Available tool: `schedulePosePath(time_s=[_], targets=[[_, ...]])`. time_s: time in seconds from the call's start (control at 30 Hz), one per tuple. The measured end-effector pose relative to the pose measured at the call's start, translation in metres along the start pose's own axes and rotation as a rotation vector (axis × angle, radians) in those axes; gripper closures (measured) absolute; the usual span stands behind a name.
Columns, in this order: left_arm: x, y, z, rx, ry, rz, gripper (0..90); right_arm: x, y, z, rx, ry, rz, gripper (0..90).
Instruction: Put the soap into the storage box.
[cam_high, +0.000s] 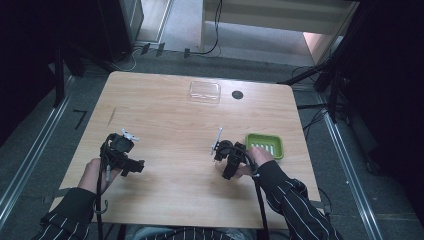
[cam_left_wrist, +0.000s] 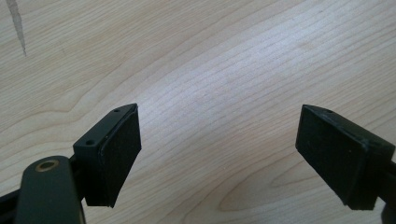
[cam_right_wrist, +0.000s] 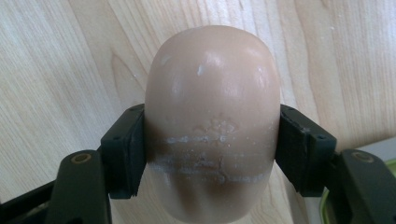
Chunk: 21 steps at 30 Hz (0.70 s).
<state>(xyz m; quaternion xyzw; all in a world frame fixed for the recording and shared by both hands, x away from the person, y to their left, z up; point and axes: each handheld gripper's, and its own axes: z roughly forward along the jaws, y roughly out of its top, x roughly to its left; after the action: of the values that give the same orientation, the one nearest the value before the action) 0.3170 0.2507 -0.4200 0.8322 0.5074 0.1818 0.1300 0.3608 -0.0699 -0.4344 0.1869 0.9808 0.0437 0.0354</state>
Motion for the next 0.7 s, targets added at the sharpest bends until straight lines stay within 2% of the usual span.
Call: schedulePosePath(time_s=[0.67,0.7], targets=[[0.000,0.000,0.001,0.002,-0.001,0.001,14.7,-0.013,-0.017,-0.013,-0.025,-0.006,0.039,33.2],[0.000,0.000,0.001,0.002,0.000,0.001,14.7,-0.014,-0.018,-0.014,-0.024,-0.008,0.030,33.2]])
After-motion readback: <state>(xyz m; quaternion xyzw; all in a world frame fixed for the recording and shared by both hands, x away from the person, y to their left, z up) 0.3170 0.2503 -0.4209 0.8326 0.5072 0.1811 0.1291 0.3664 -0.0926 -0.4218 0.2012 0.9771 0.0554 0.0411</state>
